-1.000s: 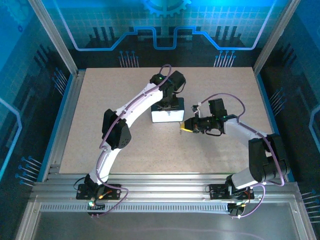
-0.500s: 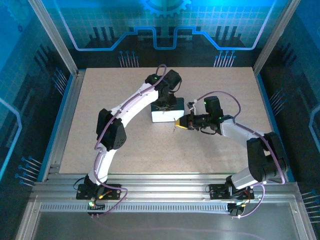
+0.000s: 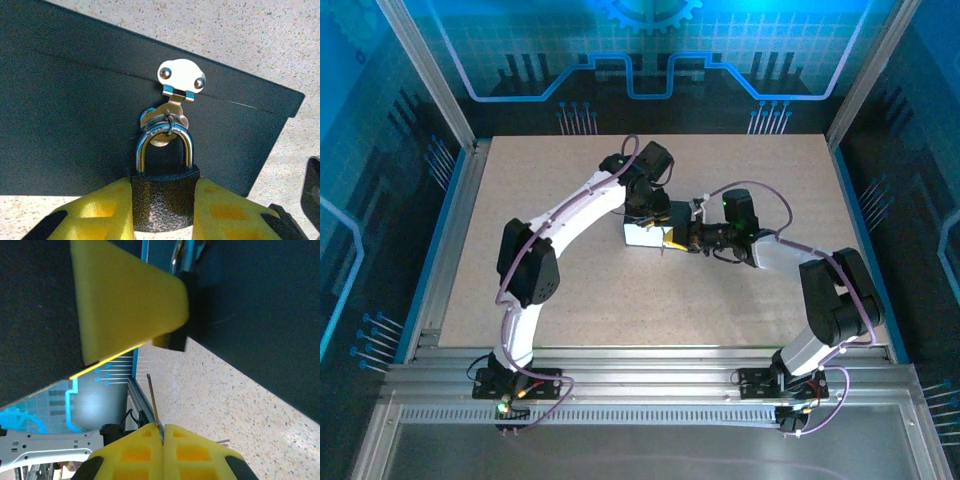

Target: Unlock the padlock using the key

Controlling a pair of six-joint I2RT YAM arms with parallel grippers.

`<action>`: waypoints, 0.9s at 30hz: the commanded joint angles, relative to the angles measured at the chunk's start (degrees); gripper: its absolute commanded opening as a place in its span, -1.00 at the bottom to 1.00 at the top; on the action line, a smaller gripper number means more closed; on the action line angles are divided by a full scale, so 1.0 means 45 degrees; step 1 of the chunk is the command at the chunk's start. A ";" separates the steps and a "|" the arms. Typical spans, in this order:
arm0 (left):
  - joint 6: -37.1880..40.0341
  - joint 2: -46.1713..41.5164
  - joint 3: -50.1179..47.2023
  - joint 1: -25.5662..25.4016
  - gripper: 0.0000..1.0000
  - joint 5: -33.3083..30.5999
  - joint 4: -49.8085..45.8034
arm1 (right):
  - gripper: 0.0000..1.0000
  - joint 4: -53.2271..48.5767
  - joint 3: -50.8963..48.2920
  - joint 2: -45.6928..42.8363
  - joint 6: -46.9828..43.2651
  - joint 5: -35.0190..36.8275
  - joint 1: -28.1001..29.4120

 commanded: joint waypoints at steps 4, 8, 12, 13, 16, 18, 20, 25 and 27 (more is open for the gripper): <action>-0.0571 -0.0770 -0.1010 0.0305 -0.60 0.1162 0.0934 | -1.00 0.0402 0.0521 0.0558 0.0455 -0.0078 0.0175; -0.0545 -0.0890 -0.1186 0.0375 -0.60 0.1225 0.1057 | -1.00 0.0232 0.0658 0.0631 0.0464 0.0013 0.0088; -0.0036 -0.1301 -0.1057 0.0376 -0.42 0.0754 0.0522 | -1.00 -0.0790 0.0329 -0.0009 -0.0012 0.0090 -0.0358; 0.0189 -0.1495 -0.1047 0.0392 -0.34 0.0556 0.0413 | -1.00 -0.1175 0.0265 -0.0208 -0.0256 0.0083 -0.0496; 0.1508 -0.1811 -0.0646 0.0379 -0.20 0.0370 -0.0010 | -1.00 -0.2174 0.0235 -0.0718 -0.0864 -0.0013 -0.0850; 0.3245 -0.1599 0.0221 0.0394 -0.11 0.0211 -0.0928 | -1.00 -0.2849 0.0328 -0.0993 -0.1300 -0.0117 -0.1054; 0.5690 -0.1225 0.1437 0.0406 -0.07 -0.0582 -0.2057 | -1.00 -0.3787 0.0475 -0.1298 -0.1890 -0.0169 -0.1255; 1.3092 -0.1586 0.1264 0.0388 0.03 -0.0645 -0.0841 | -0.99 -0.5953 0.0740 -0.1788 -0.3195 -0.0292 -0.1544; 1.6366 -0.2241 -0.0057 0.0440 0.08 -0.0667 0.0848 | -1.00 -0.6584 0.1067 -0.1832 -0.3568 -0.0300 -0.1518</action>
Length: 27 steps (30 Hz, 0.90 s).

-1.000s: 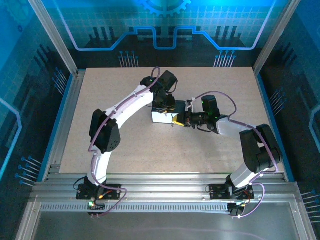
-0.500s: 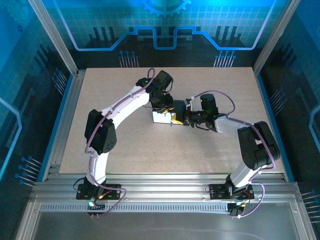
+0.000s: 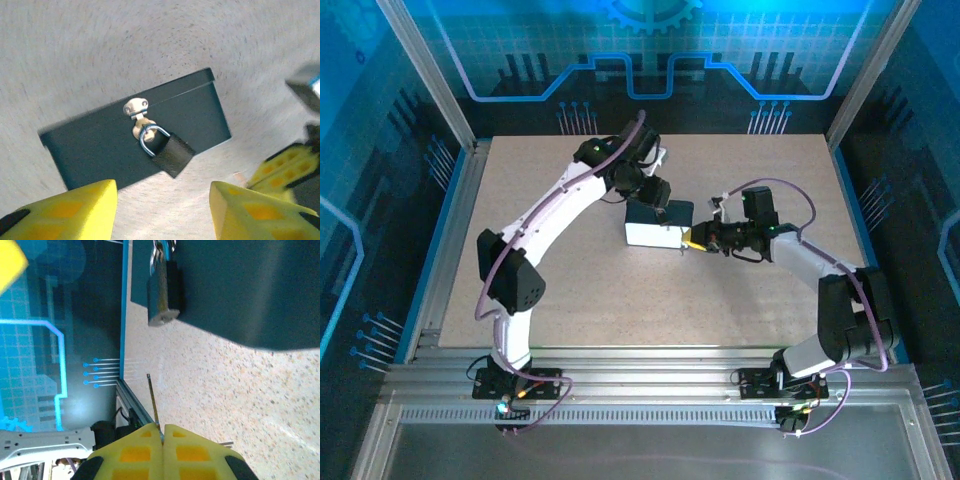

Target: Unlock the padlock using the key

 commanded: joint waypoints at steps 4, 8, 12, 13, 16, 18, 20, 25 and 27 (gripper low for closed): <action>1.2320 -0.1832 -0.3408 0.0697 0.23 0.2936 0.3432 | -1.00 -0.2662 0.0663 -0.0402 -0.1574 -0.0403 -0.0106; 1.6527 -0.1480 -0.3094 0.1175 0.32 0.5630 0.2304 | -1.00 -0.3626 0.0693 -0.0724 -0.2199 -0.0589 -0.0103; 1.8900 0.0339 -0.0214 0.1229 0.30 0.6239 -0.1137 | -0.99 -0.5106 0.1032 -0.0929 -0.3088 -0.0530 -0.0161; 1.9418 0.0795 0.0345 0.1258 0.29 0.6181 -0.1710 | -0.99 -0.5283 0.1012 -0.0962 -0.3161 -0.0562 -0.0164; 2.0472 0.1190 0.0207 0.1247 0.29 0.6040 -0.1260 | -0.98 -0.5840 0.1018 -0.1058 -0.3433 -0.0539 -0.0271; 2.1099 0.1352 0.0018 0.1308 0.29 0.5924 -0.0774 | -0.98 -0.5989 0.0991 -0.1056 -0.3442 -0.0579 -0.0378; 2.1471 0.1824 0.0467 0.1398 0.29 0.5931 -0.1000 | -0.98 -0.6086 0.0997 -0.1045 -0.3443 -0.0600 -0.0411; 2.2317 0.2522 0.0705 0.1462 0.29 0.6155 -0.1053 | -0.98 -0.6309 0.1166 -0.0948 -0.3449 -0.0365 -0.0433; 2.2521 0.2806 0.0904 0.1488 0.29 0.6189 -0.1071 | -0.98 -0.6265 0.1154 -0.0846 -0.3418 -0.0309 -0.0429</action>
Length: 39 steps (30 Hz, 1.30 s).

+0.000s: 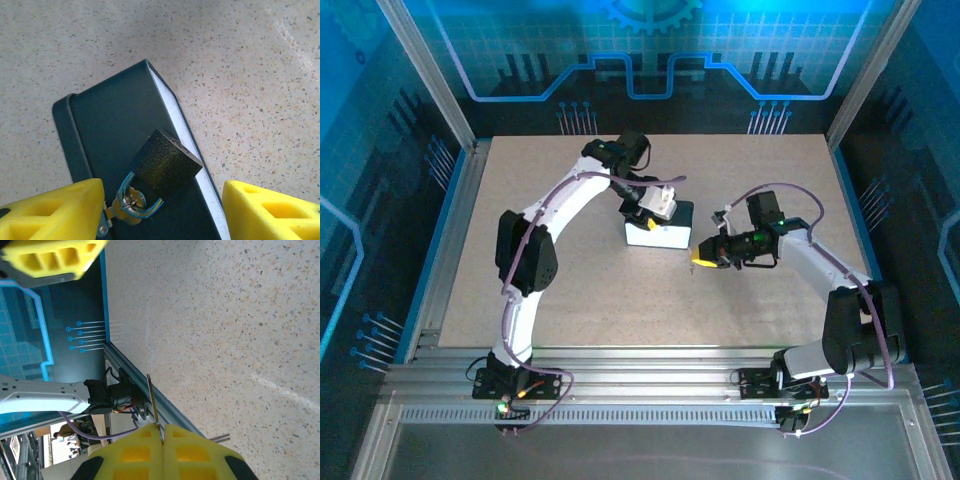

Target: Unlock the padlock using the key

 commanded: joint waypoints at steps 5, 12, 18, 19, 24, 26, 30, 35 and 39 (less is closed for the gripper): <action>0.1600 0.0903 0.1125 0.0161 0.29 0.1296 -0.0713 | -0.98 -0.0378 0.0492 0.0451 -0.0239 0.0032 -0.0134; 0.1872 0.1689 0.2230 0.0114 0.26 0.1495 -0.1757 | -0.98 -0.0112 0.0467 0.0932 -0.0221 -0.0033 -0.0061; 0.1948 0.1762 0.2245 0.0012 0.24 0.1416 -0.2339 | -0.98 0.0018 0.0487 0.1143 -0.0246 -0.0177 -0.0047; 0.1952 0.1817 0.2246 0.0009 0.23 0.1363 -0.2306 | -0.98 0.0015 0.0503 0.1165 -0.0265 -0.0179 -0.0011; 0.1775 0.2138 0.2431 -0.0105 0.09 0.1266 -0.2262 | -0.98 -0.0148 0.0542 0.1145 -0.0355 -0.0159 0.0013; 0.1740 0.2179 0.2422 -0.0215 0.06 0.1312 -0.2264 | -0.98 -0.0264 0.0528 0.1045 -0.0409 -0.0107 0.0046; 0.1442 0.2179 0.2422 -0.0426 -0.04 0.1157 -0.2125 | -0.98 -0.0295 0.0445 0.0734 -0.0426 -0.0096 0.0046; 0.0803 0.1845 0.2185 -0.0524 -0.24 0.1007 -0.1950 | -0.98 -0.0212 0.0470 0.0701 -0.0425 -0.0102 0.0168; 0.0190 0.1240 0.1386 -0.0843 -0.40 0.0935 -0.1577 | -0.98 0.0161 0.0489 0.0772 -0.0362 -0.0140 0.0346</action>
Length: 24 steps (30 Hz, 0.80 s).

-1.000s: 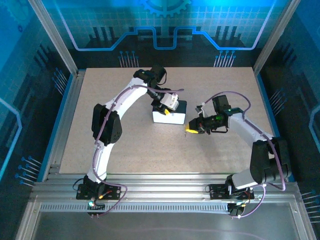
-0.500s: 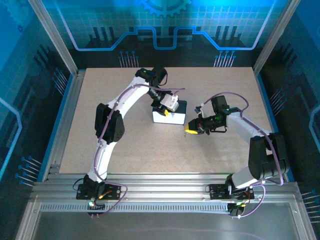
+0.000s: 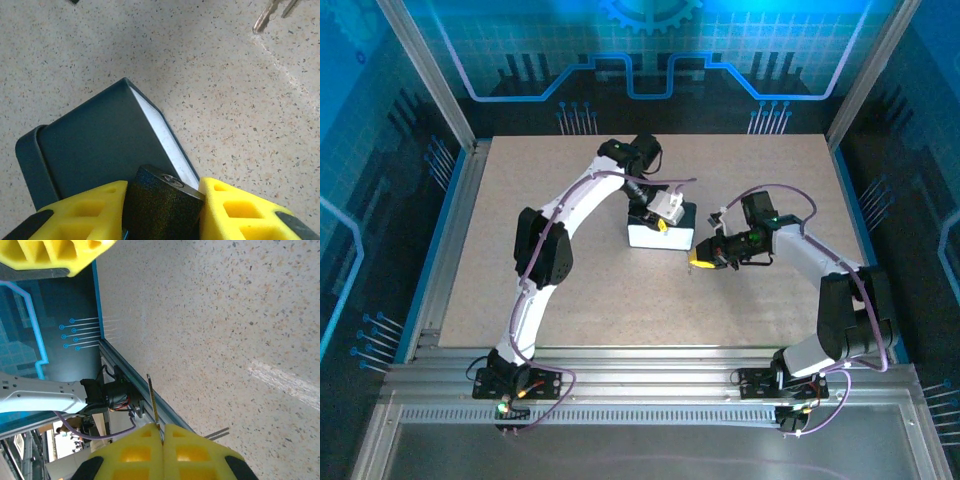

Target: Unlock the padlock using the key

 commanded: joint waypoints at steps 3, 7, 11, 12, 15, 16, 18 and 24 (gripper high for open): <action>-0.1072 -0.0997 -0.1230 -0.0769 -0.44 0.0301 -0.0042 | -0.98 0.0420 0.0135 -0.0324 -0.0019 -0.0134 0.0285; -0.1952 -0.1768 -0.2263 -0.1344 -0.43 0.0243 0.0643 | -0.98 0.0506 -0.0181 -0.0607 -0.0107 -0.0131 0.0291; -0.2803 -0.1895 -0.2287 -0.1475 -0.26 0.0115 0.0817 | -0.98 0.0266 -0.0369 -0.0804 -0.0447 -0.0250 -0.0052; -0.2876 -0.1894 -0.2256 -0.1477 -0.21 0.0028 0.0812 | -0.98 0.0206 -0.0389 -0.0823 -0.0556 -0.0267 -0.0179; -0.2962 -0.1877 -0.2127 -0.1463 -0.11 -0.0294 0.0759 | -0.98 0.0045 -0.0350 -0.0824 -0.0745 -0.0199 -0.0430; -0.2966 -0.1854 -0.2027 -0.1433 -0.10 -0.0378 0.0756 | -0.98 0.0090 -0.0369 -0.0795 -0.0752 -0.0199 -0.0468; -0.2969 -0.1740 -0.1814 -0.1405 -0.09 -0.0496 0.0734 | -0.98 0.0248 -0.0435 -0.0763 -0.0698 -0.0184 -0.0482; -0.2813 -0.1268 -0.1161 -0.1225 0.02 -0.0813 0.0309 | -0.98 0.0506 -0.0545 -0.0590 -0.0536 -0.0108 -0.0457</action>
